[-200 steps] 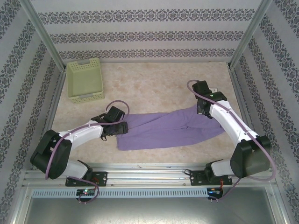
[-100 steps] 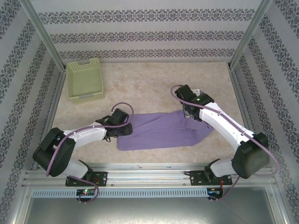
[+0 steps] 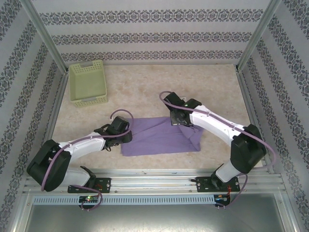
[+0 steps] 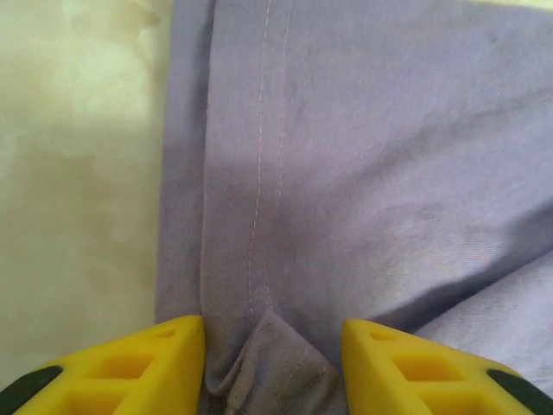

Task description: Fold the inside-out t-shirt

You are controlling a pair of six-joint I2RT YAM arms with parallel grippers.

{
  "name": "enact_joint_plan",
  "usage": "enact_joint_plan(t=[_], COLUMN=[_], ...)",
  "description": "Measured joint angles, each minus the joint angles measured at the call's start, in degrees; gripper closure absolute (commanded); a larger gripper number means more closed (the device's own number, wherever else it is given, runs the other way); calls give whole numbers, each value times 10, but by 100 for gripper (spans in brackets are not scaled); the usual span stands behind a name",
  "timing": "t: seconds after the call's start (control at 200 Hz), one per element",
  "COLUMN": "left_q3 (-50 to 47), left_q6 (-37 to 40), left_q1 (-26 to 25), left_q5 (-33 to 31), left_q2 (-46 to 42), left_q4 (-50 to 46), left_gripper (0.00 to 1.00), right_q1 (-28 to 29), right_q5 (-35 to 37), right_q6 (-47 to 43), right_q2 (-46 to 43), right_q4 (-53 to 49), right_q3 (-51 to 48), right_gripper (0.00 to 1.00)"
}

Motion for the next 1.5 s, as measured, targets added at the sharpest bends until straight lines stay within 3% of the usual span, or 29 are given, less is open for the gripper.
enact_joint_plan(t=[0.684, 1.104, 1.499], left_q3=[-27, -36, -46], left_q6=[-7, -13, -18], left_q1=[-11, -11, -11], left_q5=[4, -2, -6], left_q2=[2, -9, -25], left_q4=[52, 52, 52], left_gripper=[59, 60, 60], right_q1=[96, 140, 146], right_q5=[-148, -170, -174], right_q6=[106, 171, 200], right_q2=[80, 117, 149], right_q4=[115, 176, 199], right_q3=[51, 78, 88], right_gripper=[100, 100, 100])
